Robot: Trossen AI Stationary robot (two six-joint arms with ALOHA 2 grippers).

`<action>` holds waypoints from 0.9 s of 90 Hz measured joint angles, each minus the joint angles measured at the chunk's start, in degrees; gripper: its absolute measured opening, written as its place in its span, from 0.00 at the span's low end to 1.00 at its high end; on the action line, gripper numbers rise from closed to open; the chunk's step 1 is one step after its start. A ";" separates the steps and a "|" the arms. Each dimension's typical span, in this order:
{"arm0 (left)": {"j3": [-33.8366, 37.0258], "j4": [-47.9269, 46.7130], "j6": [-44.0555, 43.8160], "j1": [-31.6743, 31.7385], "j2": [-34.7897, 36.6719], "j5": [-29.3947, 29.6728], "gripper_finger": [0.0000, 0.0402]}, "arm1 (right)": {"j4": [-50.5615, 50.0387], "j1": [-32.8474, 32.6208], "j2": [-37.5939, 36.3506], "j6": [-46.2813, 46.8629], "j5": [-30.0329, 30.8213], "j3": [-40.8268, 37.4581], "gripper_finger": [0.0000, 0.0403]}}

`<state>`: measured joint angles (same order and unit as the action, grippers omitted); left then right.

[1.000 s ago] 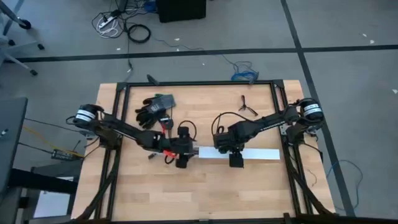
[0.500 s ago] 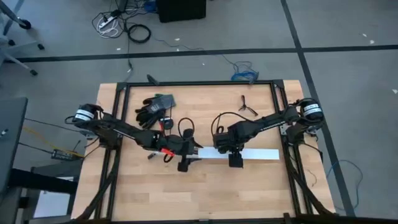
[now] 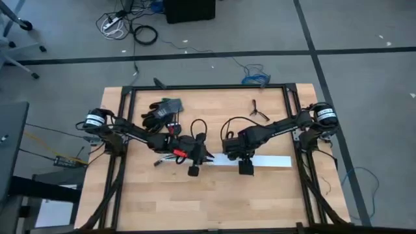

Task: Ziptie cables
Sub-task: Close the white cable duct cover

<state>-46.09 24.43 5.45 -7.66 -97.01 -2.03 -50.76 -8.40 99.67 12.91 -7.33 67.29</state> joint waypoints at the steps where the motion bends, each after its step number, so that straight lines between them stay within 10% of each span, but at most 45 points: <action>1: 0.00 -0.03 0.06 0.05 0.00 -0.02 0.10 | 0.00 0.07 0.01 -0.01 -0.04 0.00 0.54; 81: -0.07 -1.65 0.51 2.03 -5.01 1.92 0.00 | 1.87 2.25 0.08 -0.28 -3.42 -0.09 0.55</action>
<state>-46.16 22.78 5.96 -5.63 -102.02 -0.11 -48.89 -6.15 99.74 12.63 -10.74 67.20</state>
